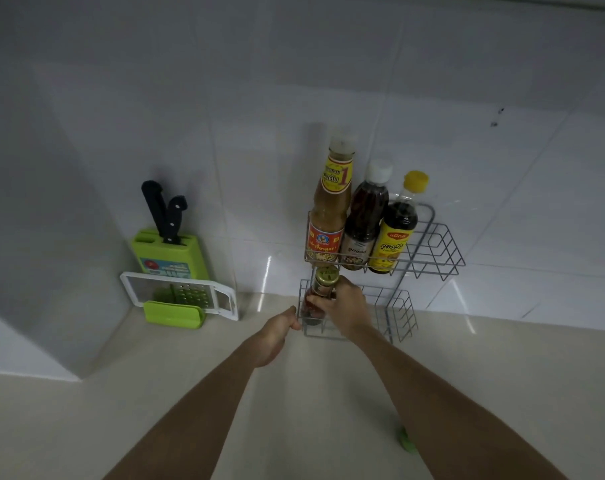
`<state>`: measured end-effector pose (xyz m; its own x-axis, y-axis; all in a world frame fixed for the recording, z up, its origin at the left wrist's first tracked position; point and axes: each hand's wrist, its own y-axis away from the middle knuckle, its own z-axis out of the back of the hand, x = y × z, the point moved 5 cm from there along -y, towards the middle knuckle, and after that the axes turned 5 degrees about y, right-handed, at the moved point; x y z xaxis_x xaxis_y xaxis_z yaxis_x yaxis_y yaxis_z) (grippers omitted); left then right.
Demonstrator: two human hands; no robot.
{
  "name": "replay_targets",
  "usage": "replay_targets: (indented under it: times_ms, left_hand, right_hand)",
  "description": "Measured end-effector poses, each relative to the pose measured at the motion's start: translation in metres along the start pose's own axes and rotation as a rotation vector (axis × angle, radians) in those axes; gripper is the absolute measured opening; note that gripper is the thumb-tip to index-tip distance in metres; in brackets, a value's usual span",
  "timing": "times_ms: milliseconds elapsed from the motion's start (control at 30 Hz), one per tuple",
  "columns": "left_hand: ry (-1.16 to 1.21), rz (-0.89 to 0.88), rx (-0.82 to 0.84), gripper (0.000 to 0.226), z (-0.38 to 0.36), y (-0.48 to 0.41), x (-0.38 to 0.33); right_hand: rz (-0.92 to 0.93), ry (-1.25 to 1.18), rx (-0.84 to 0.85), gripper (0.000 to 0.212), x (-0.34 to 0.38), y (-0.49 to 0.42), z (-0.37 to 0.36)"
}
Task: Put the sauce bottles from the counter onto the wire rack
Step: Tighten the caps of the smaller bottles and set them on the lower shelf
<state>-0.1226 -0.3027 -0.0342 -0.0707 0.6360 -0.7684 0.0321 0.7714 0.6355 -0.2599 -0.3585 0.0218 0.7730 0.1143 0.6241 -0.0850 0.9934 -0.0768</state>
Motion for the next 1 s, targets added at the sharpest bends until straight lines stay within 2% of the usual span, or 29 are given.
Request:
replay_targets:
  times_ms: [67, 233, 467, 667, 733, 833, 1000]
  left_hand:
    - [-0.048, -0.029, 0.023, 0.026, -0.005, 0.004, -0.007]
    - [-0.164, -0.097, 0.110, 0.065, -0.018, 0.020, -0.023]
    - [-0.138, -0.112, 0.095, 0.056, -0.019, 0.021, -0.024]
    - [-0.120, -0.102, 0.088, 0.052, -0.019, 0.015, -0.019]
    - [-0.139, -0.120, 0.049, 0.050, -0.016, 0.012, -0.016]
    - [-0.132, -0.127, -0.058, 0.064, -0.004, 0.017, -0.006]
    - [-0.154, -0.284, -0.141, 0.056, 0.010, 0.049, 0.007]
  right_hand:
    - [-0.007, -0.002, 0.030, 0.044, 0.001, -0.007, 0.000]
    - [-0.013, -0.001, 0.140, 0.044, 0.001, -0.018, -0.005]
    - [-0.035, 0.054, 0.091, 0.048, 0.007, -0.019, -0.011]
    - [-0.014, -0.001, 0.157, 0.050, 0.009, -0.012, -0.011]
    - [-0.019, -0.029, 0.178, 0.052, 0.009, -0.006, -0.011]
    - [-0.036, -0.029, 0.136, 0.053, 0.004, 0.007, -0.005]
    - [-0.013, -0.035, 0.050, 0.046, -0.005, 0.045, 0.018]
